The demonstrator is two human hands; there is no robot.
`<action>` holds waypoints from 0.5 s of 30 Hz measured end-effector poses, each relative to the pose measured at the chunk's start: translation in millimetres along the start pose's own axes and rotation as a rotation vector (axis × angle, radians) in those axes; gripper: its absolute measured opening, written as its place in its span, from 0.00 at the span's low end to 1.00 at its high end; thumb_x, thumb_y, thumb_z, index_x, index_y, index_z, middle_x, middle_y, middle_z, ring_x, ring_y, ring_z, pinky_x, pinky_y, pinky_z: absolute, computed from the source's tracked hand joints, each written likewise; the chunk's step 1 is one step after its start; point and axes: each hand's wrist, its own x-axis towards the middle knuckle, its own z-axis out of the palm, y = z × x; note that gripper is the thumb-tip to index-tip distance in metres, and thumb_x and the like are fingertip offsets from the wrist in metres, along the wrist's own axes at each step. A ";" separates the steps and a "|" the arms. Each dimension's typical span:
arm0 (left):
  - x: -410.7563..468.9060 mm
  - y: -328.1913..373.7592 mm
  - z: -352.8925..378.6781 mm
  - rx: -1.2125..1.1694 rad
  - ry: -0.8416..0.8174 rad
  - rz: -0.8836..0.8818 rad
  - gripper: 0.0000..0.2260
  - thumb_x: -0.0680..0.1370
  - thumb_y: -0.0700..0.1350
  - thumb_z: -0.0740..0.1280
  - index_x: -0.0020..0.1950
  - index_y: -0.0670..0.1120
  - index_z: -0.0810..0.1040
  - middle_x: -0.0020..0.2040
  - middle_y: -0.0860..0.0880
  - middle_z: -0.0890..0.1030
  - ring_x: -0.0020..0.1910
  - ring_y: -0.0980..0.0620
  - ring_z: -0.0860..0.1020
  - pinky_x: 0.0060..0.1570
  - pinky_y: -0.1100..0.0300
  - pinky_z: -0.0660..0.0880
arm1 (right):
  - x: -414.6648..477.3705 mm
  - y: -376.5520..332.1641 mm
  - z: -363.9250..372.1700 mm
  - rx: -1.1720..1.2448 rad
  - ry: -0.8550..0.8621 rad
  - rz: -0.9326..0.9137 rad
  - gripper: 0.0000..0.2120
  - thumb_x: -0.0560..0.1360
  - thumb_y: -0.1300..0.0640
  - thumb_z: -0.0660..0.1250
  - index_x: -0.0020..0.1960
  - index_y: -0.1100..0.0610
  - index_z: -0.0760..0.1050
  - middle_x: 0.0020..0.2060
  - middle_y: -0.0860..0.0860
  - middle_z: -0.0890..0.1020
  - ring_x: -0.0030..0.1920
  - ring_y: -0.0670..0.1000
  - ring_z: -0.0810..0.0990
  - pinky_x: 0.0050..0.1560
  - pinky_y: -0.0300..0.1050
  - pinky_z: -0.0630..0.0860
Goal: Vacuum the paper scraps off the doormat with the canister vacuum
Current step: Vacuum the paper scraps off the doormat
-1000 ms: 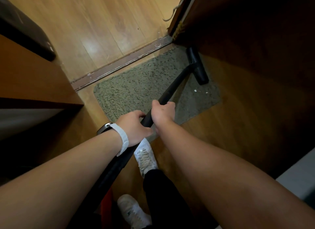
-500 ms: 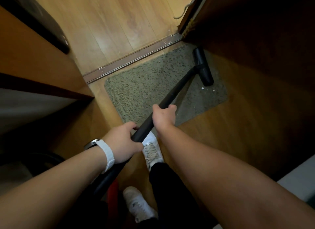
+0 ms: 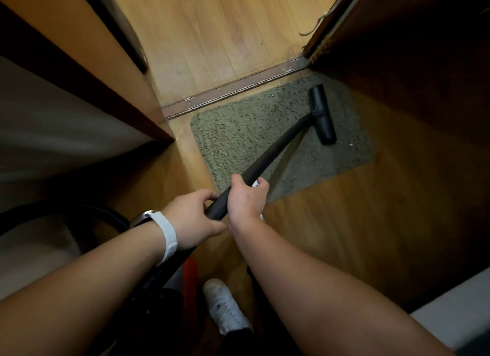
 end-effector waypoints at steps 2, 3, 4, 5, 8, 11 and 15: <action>-14.7 -8.0 0.4 0.134 0.002 0.019 0.27 0.68 0.52 0.74 0.65 0.56 0.71 0.50 0.51 0.82 0.47 0.49 0.81 0.43 0.61 0.74 | 0.1 2.9 1.5 0.021 0.017 0.000 0.25 0.77 0.53 0.69 0.71 0.53 0.66 0.47 0.46 0.79 0.40 0.45 0.76 0.34 0.36 0.67; -20.4 -11.5 0.2 0.163 0.017 0.026 0.28 0.68 0.52 0.73 0.66 0.57 0.70 0.50 0.51 0.82 0.48 0.49 0.81 0.42 0.62 0.73 | -0.1 3.6 2.7 0.034 0.025 0.001 0.25 0.77 0.54 0.69 0.71 0.53 0.66 0.44 0.44 0.77 0.39 0.43 0.76 0.35 0.38 0.69; -24.2 -14.6 -0.6 0.161 0.034 0.028 0.28 0.67 0.51 0.73 0.66 0.57 0.71 0.50 0.51 0.82 0.47 0.49 0.81 0.42 0.62 0.73 | -0.5 3.8 3.9 0.046 0.030 0.003 0.24 0.77 0.54 0.69 0.70 0.53 0.67 0.43 0.43 0.76 0.39 0.42 0.76 0.36 0.40 0.70; -26.1 -17.0 -1.6 0.139 0.047 0.027 0.28 0.67 0.51 0.73 0.66 0.58 0.72 0.49 0.52 0.82 0.46 0.50 0.80 0.41 0.63 0.72 | -1.4 4.0 5.3 0.054 0.032 0.003 0.24 0.77 0.54 0.69 0.71 0.53 0.66 0.43 0.43 0.76 0.38 0.41 0.75 0.37 0.40 0.71; -22.1 -20.5 -4.8 0.075 0.053 0.039 0.26 0.67 0.49 0.74 0.64 0.58 0.75 0.44 0.55 0.80 0.37 0.56 0.77 0.35 0.66 0.70 | -3.4 3.9 8.2 0.076 0.038 -0.004 0.25 0.77 0.55 0.69 0.71 0.53 0.66 0.46 0.46 0.77 0.38 0.40 0.74 0.33 0.34 0.68; -13.5 -21.1 -4.0 0.046 0.047 0.054 0.23 0.67 0.48 0.74 0.61 0.59 0.77 0.43 0.54 0.82 0.34 0.58 0.77 0.36 0.64 0.73 | -2.1 8.1 11.1 0.093 0.038 -0.025 0.28 0.76 0.55 0.69 0.73 0.54 0.65 0.51 0.48 0.79 0.43 0.46 0.79 0.43 0.40 0.72; -1.6 -18.1 2.0 0.027 0.034 0.082 0.22 0.67 0.48 0.73 0.61 0.59 0.77 0.44 0.53 0.83 0.39 0.55 0.79 0.39 0.62 0.74 | 3.5 10.6 7.6 0.077 0.051 -0.039 0.28 0.76 0.53 0.70 0.73 0.54 0.65 0.53 0.49 0.80 0.47 0.49 0.80 0.46 0.43 0.71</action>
